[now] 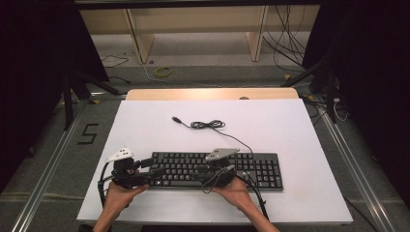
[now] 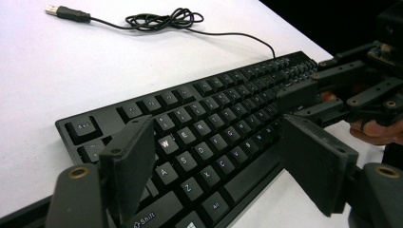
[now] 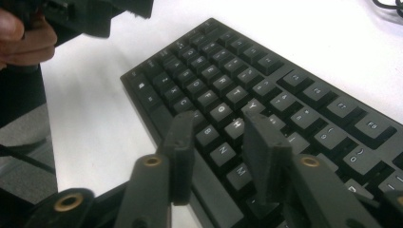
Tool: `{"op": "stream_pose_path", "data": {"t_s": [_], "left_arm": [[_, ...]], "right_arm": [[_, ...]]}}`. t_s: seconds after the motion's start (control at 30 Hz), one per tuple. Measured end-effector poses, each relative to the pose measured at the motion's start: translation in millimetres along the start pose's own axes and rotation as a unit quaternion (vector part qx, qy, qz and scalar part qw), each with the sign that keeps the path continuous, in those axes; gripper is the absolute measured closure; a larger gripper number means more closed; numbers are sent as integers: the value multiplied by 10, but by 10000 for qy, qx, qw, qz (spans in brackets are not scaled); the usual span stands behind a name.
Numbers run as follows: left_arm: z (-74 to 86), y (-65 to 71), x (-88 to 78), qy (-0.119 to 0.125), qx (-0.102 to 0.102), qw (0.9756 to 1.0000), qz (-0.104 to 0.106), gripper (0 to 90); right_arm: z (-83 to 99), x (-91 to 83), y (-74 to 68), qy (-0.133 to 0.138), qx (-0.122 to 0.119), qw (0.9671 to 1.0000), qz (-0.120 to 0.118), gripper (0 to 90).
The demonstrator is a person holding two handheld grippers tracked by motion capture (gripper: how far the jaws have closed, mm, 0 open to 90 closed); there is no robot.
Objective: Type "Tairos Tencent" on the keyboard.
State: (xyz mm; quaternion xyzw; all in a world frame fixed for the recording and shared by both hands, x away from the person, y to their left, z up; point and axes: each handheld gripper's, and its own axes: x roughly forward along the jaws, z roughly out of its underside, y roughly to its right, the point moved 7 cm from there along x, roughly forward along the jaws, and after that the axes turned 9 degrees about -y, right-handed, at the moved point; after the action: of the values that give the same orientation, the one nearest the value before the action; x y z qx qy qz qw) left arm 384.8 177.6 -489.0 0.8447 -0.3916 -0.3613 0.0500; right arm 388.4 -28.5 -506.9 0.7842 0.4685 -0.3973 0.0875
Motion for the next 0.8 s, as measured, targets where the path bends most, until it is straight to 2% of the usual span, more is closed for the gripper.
{"op": "stream_pose_path", "data": {"t_s": [0.1, 0.23, 0.33, 0.37, 0.53, 0.8], "left_arm": [[2, -2, -5, -15, 36, 10000, -18, 288], [17, -15, -3, -71, 34, 10000, -48, 299], [31, -9, 5, -118, 91, 9999, -81, 320], [40, -4, 14, -174, 166, 9996, -119, 326], [51, 4, 19, -235, 183, 9995, -107, 390], [84, -18, 17, -428, 173, 9987, -202, 559]], "right_arm": [[-27, 12, 20, -29, 46, 10000, 36, 545], [-75, 7, 56, 15, 85, 9999, 65, 473], [-94, 50, 68, -92, 93, 9998, 128, 393], [-97, 68, 71, -109, 82, 9998, 152, 389], [-150, 117, 78, -118, 103, 9998, 156, 375], [-291, 148, 83, -102, 12, 9998, 174, 394]]}}
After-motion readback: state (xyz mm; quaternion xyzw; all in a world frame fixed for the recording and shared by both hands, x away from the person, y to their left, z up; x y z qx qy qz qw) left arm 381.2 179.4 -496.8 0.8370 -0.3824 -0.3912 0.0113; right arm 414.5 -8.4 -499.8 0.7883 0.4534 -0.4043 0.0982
